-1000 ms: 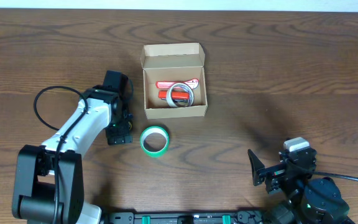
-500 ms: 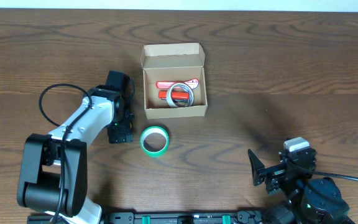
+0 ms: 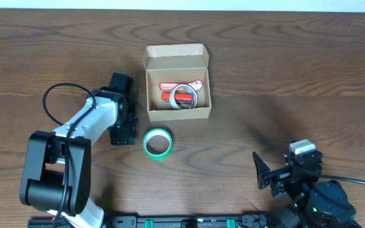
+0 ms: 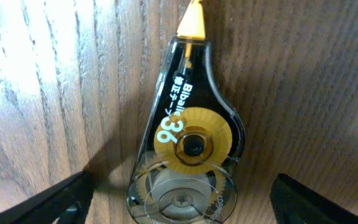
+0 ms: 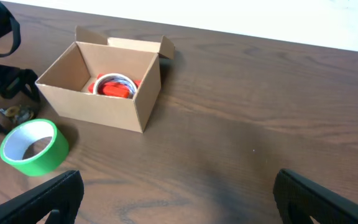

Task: Pack container
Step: 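Close the left gripper on the correction tape dispenser, then lift the correction tape dispenser with the left gripper and carry it into the box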

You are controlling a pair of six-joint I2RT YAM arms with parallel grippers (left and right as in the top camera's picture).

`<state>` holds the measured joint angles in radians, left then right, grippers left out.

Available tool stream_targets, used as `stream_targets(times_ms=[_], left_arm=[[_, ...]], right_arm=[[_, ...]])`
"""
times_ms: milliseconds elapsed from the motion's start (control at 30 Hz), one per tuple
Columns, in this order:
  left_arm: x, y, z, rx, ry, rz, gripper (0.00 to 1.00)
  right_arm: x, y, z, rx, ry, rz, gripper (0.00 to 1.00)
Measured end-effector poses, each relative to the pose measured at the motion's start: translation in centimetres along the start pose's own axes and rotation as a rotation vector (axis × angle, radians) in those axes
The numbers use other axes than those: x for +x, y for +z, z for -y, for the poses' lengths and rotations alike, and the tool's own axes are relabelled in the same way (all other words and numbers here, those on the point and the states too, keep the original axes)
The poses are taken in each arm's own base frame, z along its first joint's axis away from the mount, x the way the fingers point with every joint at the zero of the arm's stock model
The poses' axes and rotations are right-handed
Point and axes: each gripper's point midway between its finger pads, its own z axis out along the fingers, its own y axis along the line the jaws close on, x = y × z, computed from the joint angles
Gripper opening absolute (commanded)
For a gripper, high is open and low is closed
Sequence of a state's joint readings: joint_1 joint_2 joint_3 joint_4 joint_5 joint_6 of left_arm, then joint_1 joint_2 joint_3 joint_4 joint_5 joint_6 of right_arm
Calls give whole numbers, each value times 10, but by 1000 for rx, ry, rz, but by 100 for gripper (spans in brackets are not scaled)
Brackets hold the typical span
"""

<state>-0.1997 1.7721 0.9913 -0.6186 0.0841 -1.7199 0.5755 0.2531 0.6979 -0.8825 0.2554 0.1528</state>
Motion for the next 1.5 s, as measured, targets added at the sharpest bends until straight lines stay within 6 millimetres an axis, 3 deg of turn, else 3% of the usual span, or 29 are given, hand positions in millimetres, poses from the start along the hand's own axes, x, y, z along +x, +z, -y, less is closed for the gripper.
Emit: stream_targets(times_ms=[433,867,1167,1500], left_arm=[[3,1,-1,-5,18,-18,57],[3,1,-1,-5,19,-18,51],[3,1,-1,-5,19,-20,40],[4,0,-1,-3,19,-22,40]], right_arm=[[0,0,0,0,0,0,99],[0,0,0,0,0,0,99],[0,0,0,0,0,0,99],[0,0,0,0,0,0,99]])
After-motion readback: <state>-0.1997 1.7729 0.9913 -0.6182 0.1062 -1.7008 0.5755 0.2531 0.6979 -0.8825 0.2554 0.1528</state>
